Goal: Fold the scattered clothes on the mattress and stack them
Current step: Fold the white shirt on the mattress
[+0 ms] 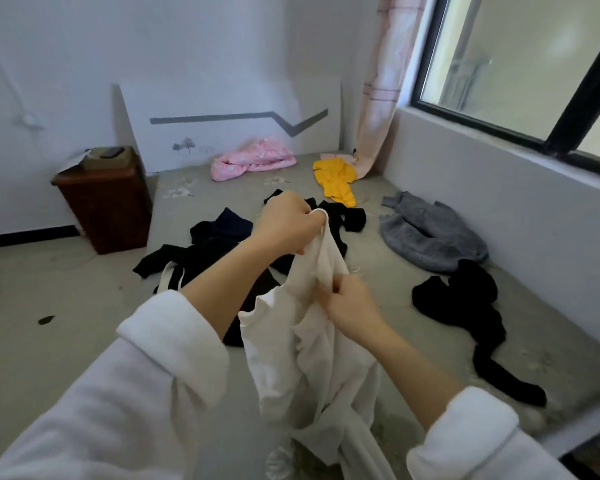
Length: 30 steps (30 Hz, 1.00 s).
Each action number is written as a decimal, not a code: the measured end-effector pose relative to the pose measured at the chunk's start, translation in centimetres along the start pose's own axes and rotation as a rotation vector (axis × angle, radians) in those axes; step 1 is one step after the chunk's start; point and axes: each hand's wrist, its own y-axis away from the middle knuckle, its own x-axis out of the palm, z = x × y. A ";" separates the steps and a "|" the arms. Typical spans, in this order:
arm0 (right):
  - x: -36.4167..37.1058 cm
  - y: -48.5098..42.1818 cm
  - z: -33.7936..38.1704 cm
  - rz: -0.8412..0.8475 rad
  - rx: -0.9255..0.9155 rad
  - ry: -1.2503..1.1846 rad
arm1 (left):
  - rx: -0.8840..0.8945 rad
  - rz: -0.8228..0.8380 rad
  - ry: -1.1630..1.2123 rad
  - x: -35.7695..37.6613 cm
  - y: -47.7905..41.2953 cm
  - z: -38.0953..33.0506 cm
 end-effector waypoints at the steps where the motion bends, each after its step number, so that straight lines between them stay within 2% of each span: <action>1: -0.8 -0.7 0.4 -0.017 0.012 0.008 | -0.013 -0.028 -0.014 -0.5 -0.2 0.4; 2: -2.2 -1.2 0.9 -0.027 0.067 -0.082 | -0.021 -0.058 -0.042 -1.0 -0.4 1.1; 4: -5.5 -1.8 2.2 0.000 0.163 -0.413 | -0.031 -0.072 -0.089 -1.9 -0.4 2.7; 6: -8.5 -2.6 3.7 0.021 0.137 -0.567 | -0.091 0.086 -0.060 -1.8 0.6 4.2; 8: -9.9 -3.5 4.6 0.010 0.068 -0.536 | -0.236 0.357 -0.059 0.0 2.5 5.5; 10: -10.0 -3.9 5.4 0.012 0.027 -0.506 | -0.326 0.528 -0.180 3.3 4.4 7.0; 12: -9.6 -4.3 5.9 0.017 0.006 -0.514 | -0.374 0.523 -0.200 6.5 5.3 8.4; 15: -9.8 -4.9 6.2 -0.013 -0.016 -0.520 | -0.501 0.550 0.004 8.3 6.0 9.1; 18: -11.8 -6.4 5.1 -0.222 0.008 -0.450 | -0.547 0.638 -0.024 6.3 5.3 9.9; 20: -14.0 -7.2 3.2 -0.351 0.008 -0.291 | -0.575 0.534 -0.019 2.6 3.6 10.3; 23: -17.4 -8.0 0.6 -0.372 -0.020 0.412 | -0.561 0.276 0.131 -4.8 0.1 8.2; 25: -19.5 -8.5 0.8 -0.370 -0.070 0.766 | -0.446 0.110 0.140 -9.1 -1.9 5.0; 26: -20.7 -8.7 1.9 -0.417 -0.120 0.814 | -0.364 0.030 0.139 -10.8 -2.5 3.2; 27: -21.9 -9.2 3.2 -0.503 -0.155 0.774 | -0.272 -0.052 0.160 -12.2 -2.9 1.3; 28: -23.2 -9.5 4.7 -0.607 -0.180 0.600 | -0.181 -0.126 0.206 -13.5 -3.0 -0.6; 30: -25.1 -9.8 7.5 -0.684 -0.205 0.041 | -0.017 -0.177 0.309 -15.1 -2.2 -3.9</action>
